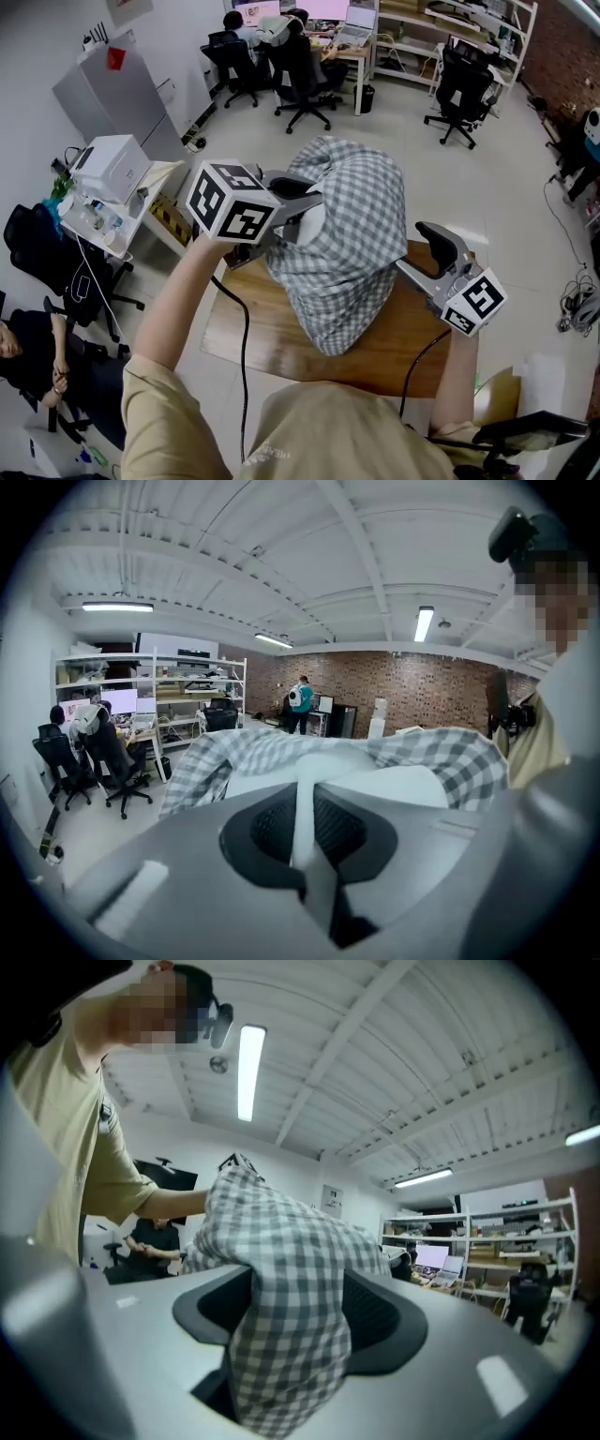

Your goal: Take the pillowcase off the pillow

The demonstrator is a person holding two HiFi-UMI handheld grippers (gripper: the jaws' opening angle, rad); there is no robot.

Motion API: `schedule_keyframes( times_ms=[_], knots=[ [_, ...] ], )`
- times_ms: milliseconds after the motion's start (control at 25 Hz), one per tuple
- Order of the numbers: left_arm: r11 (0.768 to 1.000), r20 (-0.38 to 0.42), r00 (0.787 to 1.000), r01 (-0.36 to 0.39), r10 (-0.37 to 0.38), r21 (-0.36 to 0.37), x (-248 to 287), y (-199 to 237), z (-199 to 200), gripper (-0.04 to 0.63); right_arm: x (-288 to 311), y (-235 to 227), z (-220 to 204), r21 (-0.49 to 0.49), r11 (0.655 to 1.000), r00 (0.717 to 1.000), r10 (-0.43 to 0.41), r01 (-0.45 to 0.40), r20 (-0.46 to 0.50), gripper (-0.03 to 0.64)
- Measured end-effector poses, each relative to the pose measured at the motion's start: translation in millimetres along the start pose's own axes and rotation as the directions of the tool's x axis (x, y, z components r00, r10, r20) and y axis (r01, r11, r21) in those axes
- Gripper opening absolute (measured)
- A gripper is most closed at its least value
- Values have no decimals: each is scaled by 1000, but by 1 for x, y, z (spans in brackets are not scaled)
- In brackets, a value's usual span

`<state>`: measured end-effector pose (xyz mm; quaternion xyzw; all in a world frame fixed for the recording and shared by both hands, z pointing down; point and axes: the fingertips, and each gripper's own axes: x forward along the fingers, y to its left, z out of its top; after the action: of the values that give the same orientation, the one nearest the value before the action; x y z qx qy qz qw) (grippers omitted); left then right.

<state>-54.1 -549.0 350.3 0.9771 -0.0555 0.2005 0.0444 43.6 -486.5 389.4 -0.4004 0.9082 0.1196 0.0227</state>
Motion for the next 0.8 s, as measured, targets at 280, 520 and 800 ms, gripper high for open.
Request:
schedule_keyframes(
  times_ms=[280, 520, 800],
  knots=[
    [998, 15, 999, -31, 32, -56, 3, 20, -1, 20, -8, 26, 59, -205, 979, 1000, -9, 11, 14, 213],
    [997, 16, 1000, -21, 22, -76, 6, 31, 0, 20, 28, 71, 79, -120, 989, 995, 94, -92, 14, 214],
    [997, 9, 1000, -14, 15, -74, 11, 15, -4, 20, 73, 113, 62, -30, 998, 996, 44, -47, -84, 149]
  ],
)
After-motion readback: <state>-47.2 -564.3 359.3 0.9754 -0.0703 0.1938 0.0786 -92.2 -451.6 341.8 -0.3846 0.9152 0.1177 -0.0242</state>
